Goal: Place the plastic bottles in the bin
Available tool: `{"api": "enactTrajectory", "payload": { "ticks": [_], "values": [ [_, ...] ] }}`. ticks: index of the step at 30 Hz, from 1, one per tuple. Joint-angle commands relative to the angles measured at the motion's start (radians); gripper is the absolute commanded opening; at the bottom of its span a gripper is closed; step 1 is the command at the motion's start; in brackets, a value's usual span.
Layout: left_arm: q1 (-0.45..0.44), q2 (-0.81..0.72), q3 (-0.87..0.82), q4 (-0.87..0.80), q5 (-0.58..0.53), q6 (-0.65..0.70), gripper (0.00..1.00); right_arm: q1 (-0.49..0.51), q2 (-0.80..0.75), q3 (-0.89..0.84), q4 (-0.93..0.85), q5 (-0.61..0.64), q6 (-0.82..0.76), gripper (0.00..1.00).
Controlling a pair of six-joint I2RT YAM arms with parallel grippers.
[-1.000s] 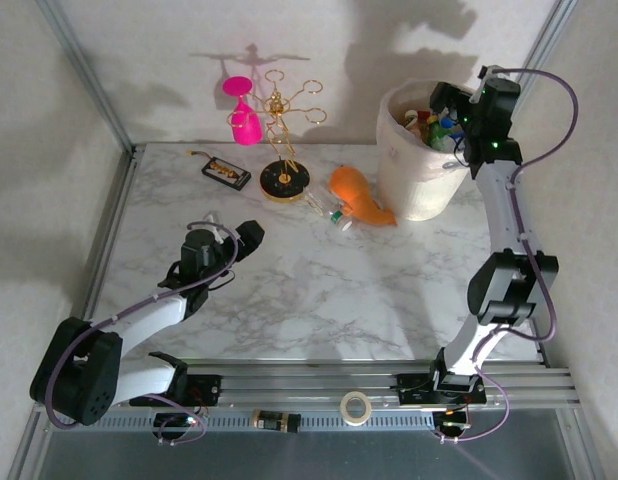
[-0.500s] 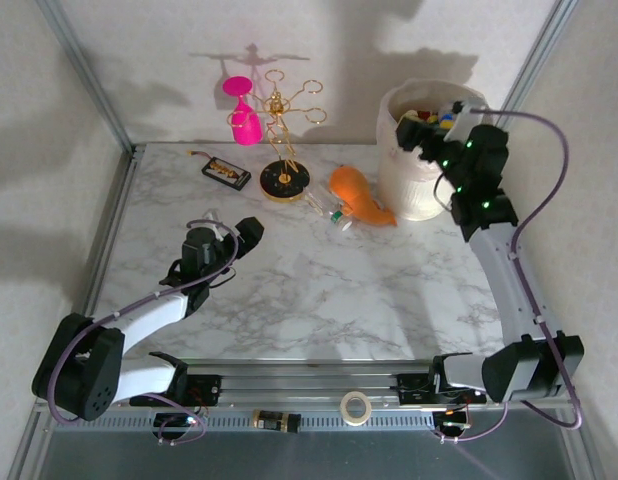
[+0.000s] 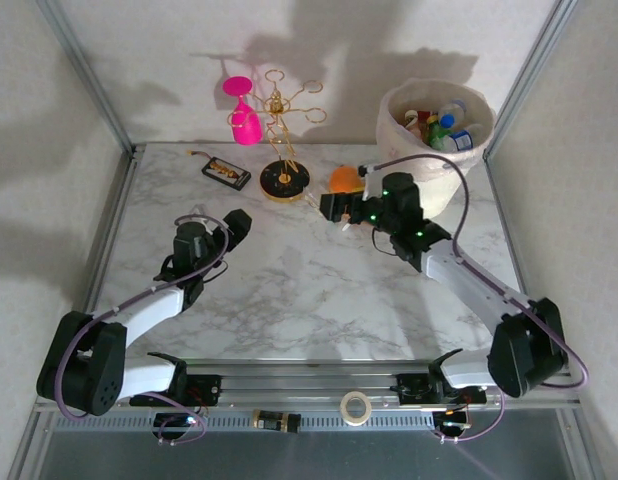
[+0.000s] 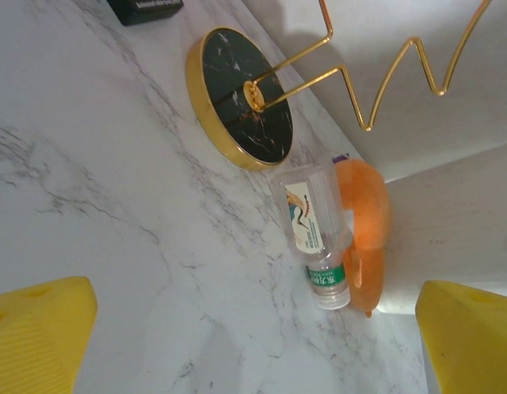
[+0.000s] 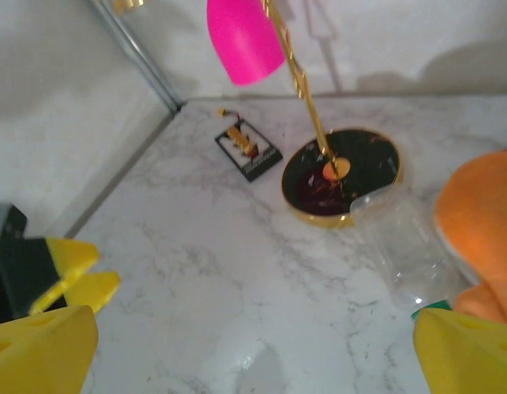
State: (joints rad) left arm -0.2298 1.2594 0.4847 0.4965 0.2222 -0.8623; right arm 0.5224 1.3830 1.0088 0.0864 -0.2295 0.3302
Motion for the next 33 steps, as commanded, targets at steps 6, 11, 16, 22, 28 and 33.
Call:
{"api": "enactTrajectory", "payload": {
  "ticks": [6, 11, 16, 22, 28, 33],
  "values": [
    [0.047, -0.007, -0.003, 0.053, 0.050, -0.041, 1.00, 0.068, 0.310, 0.193, -0.095, 0.116, -0.108, 0.99],
    [0.053, -0.028, -0.016, 0.042, 0.061, -0.029, 1.00, 0.078, 0.475, 0.327, -0.155, 0.231, -0.159, 0.99],
    [0.053, -0.067, -0.040, 0.026, 0.051, -0.020, 1.00, 0.079, 0.625, 0.465, -0.225, 0.348, -0.225, 0.99],
    [0.053, -0.105, -0.058, 0.005, 0.035, -0.007, 0.99, 0.089, 0.742, 0.588, -0.267, 0.491, -0.304, 0.99],
    [0.055, -0.107, -0.062, 0.009, 0.037, -0.010, 1.00, 0.096, 0.811, 0.640, -0.262, 0.548, -0.357, 0.99],
    [0.055, -0.104, -0.064, 0.016, 0.043, -0.014, 1.00, 0.096, 0.856, 0.674, -0.264, 0.515, -0.353, 0.99]
  ]
}}
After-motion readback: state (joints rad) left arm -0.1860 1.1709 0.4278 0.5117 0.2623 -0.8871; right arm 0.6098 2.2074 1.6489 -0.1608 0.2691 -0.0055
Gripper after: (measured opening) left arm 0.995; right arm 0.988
